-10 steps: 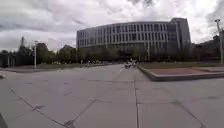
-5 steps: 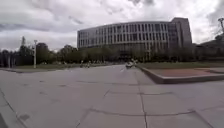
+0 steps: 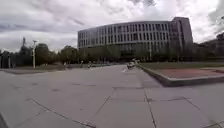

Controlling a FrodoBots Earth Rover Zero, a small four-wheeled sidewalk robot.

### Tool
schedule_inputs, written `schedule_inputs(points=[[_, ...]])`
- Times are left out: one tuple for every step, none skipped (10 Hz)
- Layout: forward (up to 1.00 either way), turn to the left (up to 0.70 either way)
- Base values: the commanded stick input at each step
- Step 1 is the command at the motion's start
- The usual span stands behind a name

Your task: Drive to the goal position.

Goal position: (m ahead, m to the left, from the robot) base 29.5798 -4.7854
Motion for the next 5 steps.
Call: schedule_inputs(points=[[0.7,0.01],[0.7,0.01],[0.7,0.01],[0.7,0.01],[0.7,0.01]])
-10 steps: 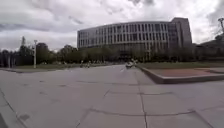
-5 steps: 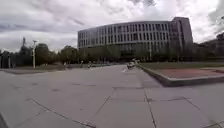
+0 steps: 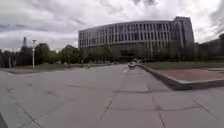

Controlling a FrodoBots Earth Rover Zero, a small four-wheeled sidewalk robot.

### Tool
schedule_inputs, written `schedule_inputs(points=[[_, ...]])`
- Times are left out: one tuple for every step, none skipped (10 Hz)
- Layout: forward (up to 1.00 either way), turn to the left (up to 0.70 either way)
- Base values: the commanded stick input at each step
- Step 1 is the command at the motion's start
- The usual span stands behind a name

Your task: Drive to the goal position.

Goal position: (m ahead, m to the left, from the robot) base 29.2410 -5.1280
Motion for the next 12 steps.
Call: schedule_inputs(points=[[0.7,0.01],[0.7,0.01],[0.7,0.01],[0.7,0.01],[0.7,0.01],[0.7,0.01],[0.7,0.01],[0.7,0.01],[0.7,0.01],[0.7,0.01],[0.7,0.01],[0.7,0.01]])
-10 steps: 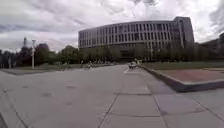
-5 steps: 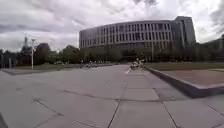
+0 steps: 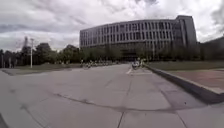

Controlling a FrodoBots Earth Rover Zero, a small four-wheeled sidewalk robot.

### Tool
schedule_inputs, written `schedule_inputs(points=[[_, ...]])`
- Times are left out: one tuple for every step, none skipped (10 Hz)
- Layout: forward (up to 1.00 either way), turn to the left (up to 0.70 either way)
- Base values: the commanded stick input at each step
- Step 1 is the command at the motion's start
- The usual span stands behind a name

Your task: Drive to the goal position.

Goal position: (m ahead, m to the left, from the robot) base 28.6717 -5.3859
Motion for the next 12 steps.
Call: schedule_inputs(points=[[0.7,0.01],[0.7,0.01],[0.7,0.01],[0.7,0.01],[0.7,0.01],[0.7,0.01],[0.7,0.01],[0.7,0.01],[0.7,0.01],[0.7,0.01],[0.7,0.01],[0.7,0.01]])
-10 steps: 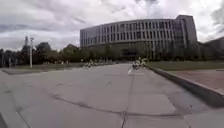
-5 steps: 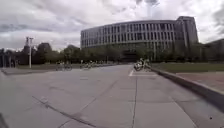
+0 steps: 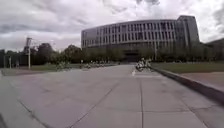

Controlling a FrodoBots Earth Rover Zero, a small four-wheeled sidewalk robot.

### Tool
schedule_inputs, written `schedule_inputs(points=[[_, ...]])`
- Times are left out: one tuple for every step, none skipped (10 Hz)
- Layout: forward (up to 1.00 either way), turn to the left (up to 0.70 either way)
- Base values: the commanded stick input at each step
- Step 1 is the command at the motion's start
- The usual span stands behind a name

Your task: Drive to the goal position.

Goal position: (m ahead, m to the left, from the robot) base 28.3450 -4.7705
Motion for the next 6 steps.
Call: schedule_inputs(points=[[0.7,0.01],[0.7,0.01],[0.7,0.01],[0.7,0.01],[0.7,0.01],[0.7,0.01]])
